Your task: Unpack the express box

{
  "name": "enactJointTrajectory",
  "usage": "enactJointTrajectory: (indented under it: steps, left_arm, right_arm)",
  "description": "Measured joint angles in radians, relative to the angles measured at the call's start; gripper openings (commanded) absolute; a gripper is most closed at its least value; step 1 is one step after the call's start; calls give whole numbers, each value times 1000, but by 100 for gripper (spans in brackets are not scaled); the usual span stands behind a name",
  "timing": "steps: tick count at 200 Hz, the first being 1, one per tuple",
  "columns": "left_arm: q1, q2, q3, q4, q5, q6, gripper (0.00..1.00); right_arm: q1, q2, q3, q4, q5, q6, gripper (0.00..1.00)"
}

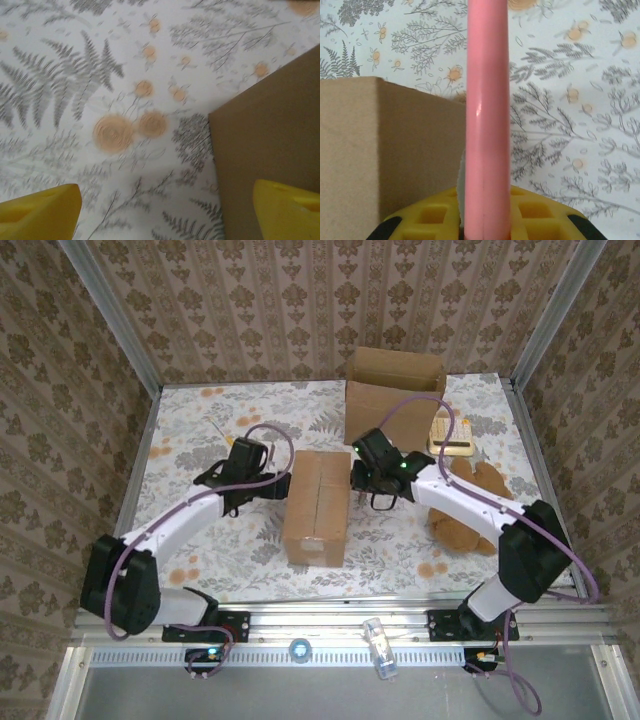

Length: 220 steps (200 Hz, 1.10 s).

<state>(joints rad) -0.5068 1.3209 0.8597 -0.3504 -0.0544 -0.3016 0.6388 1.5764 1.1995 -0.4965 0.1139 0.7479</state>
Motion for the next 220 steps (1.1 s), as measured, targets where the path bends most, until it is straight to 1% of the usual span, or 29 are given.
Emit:
enactJointTrajectory:
  steps: [29,49,85,119,160,197,220]
  left_arm:
    - [-34,-96,-53,-72,-81,-59,89]
    - [-68,-163,-88,-122,-111,-94,89]
    - [-137,-256,-130,-204,-119,-142,89]
    - [-183,-322,-150,-267,-112,-176,90]
    - [-209,-385,-154,-320,-100,-201,94]
    - [-214,-433,-153,-350,-95,-209,100]
    - [-214,-463,-153,-345,-71,-208,100]
  right_arm:
    - [-21,119,140,-15,-39,-113,0]
    - [-33,189,226,-24,-80,-192,0]
    - [-39,288,364,-23,-188,-337,0]
    - [-38,356,438,-24,-296,-455,0]
    - [-21,433,514,-35,-376,-521,0]
    - [-14,474,575,-60,-399,-541,0]
    - [-14,488,624,-85,-409,-547,0]
